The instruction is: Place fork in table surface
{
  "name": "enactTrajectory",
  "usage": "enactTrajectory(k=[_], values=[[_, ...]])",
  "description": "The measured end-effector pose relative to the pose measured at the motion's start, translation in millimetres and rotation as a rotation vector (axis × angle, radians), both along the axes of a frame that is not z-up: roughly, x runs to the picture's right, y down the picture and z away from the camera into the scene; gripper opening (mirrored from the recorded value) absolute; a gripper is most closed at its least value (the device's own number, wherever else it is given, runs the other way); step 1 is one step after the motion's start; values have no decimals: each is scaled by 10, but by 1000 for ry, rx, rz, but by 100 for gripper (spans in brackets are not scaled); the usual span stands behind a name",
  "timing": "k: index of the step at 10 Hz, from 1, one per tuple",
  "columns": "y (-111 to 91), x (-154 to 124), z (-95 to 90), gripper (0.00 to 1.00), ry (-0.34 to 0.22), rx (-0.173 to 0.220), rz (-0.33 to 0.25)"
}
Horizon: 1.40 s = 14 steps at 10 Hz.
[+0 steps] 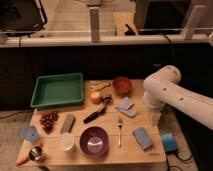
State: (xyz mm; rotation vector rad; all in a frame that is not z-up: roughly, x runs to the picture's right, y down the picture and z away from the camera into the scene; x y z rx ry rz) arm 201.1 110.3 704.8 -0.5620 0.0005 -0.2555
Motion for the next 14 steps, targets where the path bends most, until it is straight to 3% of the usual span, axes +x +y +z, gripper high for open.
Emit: enactTrajectory(k=[5, 11, 14], values=[[34, -418, 133, 80, -61, 8, -146], [63, -669, 229, 80, -91, 29, -298], [103, -663, 310, 80, -102, 37, -342]])
